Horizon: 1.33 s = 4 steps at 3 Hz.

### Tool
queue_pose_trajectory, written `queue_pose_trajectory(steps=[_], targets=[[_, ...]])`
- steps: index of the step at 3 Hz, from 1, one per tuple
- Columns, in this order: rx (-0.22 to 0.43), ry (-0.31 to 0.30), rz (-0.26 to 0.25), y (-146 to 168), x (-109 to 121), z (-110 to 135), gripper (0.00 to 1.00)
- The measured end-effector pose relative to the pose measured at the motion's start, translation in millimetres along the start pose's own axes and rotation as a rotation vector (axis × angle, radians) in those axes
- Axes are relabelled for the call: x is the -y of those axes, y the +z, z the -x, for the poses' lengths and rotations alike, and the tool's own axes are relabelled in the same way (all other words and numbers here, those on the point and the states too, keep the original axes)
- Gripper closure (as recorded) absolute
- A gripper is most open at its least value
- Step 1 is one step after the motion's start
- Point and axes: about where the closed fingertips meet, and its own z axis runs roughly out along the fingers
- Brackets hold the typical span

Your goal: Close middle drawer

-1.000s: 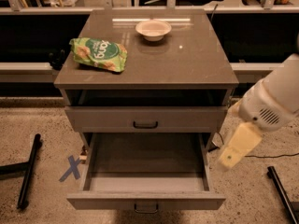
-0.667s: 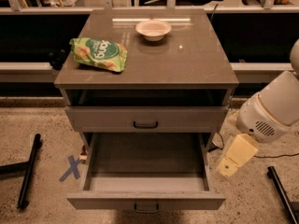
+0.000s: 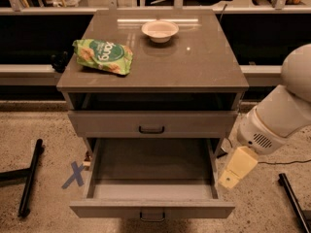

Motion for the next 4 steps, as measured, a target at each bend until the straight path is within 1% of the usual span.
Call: queue_pose_trajectory(steps=[1, 2, 3, 4], targets=[[-0.023, 0.069, 0.079, 61, 13, -30, 0.00], [-0.002, 0.151, 0.150, 104, 3, -48, 0.00], [0.036, 0.219, 0.211, 137, -10, -61, 0.00], [0.055, 0.278, 0.261, 178, -16, -75, 0.00]])
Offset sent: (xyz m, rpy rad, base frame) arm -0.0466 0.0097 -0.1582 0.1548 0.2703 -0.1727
